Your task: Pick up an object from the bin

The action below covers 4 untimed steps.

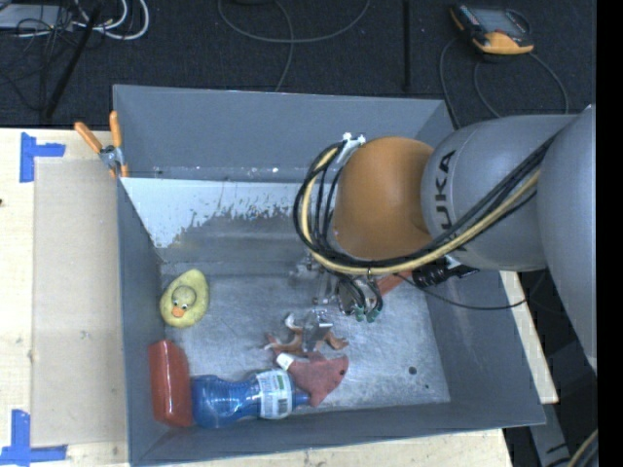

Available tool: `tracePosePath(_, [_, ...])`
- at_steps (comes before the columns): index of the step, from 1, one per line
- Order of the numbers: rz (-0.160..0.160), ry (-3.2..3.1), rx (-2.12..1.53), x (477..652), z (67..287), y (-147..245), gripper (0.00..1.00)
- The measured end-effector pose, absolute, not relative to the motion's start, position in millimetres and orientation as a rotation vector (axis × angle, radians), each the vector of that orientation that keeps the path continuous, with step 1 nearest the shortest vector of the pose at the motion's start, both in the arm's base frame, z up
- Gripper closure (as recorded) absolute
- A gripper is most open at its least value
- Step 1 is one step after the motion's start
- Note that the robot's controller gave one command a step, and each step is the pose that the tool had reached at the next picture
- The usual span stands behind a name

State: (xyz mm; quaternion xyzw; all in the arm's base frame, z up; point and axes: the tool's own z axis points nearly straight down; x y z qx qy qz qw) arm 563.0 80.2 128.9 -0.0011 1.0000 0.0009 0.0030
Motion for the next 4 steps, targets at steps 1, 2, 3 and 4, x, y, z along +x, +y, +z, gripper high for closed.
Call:
tracePosePath(1, [0.001,3.142,0.018,584.4,72.1,85.7,0.0])
tracePosePath(2, [-0.005,3.131,-0.234,598.2,70.6,105.1,0.0])
tracePosePath(3, [0.0,3.135,-0.251,598.7,113.0,135.2,0.0])
tracePosePath(4, [0.005,3.123,-0.305,612.3,123.6,99.4,0.0])
